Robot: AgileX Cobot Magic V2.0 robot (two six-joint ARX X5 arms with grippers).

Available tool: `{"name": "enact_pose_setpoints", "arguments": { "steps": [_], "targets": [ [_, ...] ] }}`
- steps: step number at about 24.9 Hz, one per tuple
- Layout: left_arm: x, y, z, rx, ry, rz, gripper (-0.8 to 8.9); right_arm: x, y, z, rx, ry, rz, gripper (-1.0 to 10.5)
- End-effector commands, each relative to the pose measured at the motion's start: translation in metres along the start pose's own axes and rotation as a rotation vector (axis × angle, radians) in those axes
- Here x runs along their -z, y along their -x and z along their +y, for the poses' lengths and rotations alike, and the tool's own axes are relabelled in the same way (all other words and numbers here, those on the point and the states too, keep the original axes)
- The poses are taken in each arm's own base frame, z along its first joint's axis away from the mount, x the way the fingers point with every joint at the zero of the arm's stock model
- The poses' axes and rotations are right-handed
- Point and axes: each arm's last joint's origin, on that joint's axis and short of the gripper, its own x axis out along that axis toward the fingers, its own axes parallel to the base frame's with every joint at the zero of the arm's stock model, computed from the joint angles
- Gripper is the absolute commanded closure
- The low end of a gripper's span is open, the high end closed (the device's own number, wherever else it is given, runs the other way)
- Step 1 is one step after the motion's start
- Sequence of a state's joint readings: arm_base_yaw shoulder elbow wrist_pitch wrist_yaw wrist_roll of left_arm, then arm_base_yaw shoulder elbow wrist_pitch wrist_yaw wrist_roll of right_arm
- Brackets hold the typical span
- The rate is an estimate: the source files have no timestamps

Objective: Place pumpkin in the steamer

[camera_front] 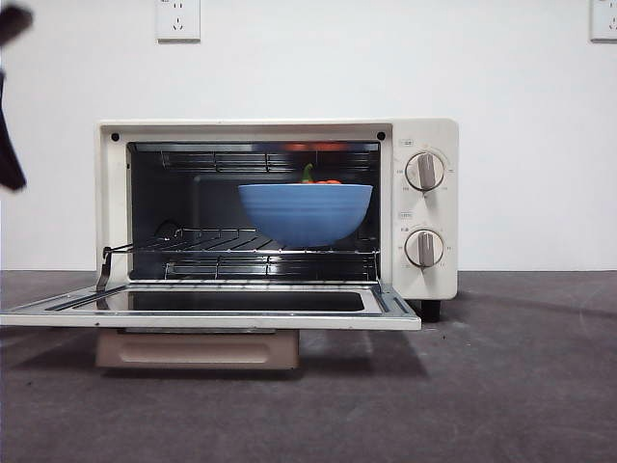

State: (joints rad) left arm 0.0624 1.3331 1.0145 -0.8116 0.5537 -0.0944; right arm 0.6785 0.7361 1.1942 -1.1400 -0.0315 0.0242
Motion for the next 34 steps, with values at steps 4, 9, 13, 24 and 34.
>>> {"name": "enact_pose_setpoints", "arguments": {
  "steps": [4, 9, 13, 24, 34],
  "targets": [
    [0.019, -0.034, 0.042, -0.022, 0.165, 0.020, 8.01, 0.034, 0.000, 0.000, -0.010, -0.146, -0.054, 5.5],
    [0.048, -0.056, 0.064, -0.018, 0.256, 0.056, 8.01, 0.054, -0.006, -0.001, -0.014, -0.197, -0.090, 5.5],
    [0.063, -0.067, 0.067, 0.027, 0.283, 0.069, 8.01, 0.057, -0.013, -0.002, -0.021, -0.217, -0.135, 5.5],
    [0.061, -0.075, 0.060, 0.145, 0.291, 0.068, 8.00, 0.050, -0.020, -0.002, -0.035, -0.221, -0.230, 5.5],
    [0.043, -0.071, 0.053, 0.358, 0.284, -0.011, 7.99, 0.050, -0.020, -0.002, -0.036, -0.232, -0.229, 5.5]
  ]
}}
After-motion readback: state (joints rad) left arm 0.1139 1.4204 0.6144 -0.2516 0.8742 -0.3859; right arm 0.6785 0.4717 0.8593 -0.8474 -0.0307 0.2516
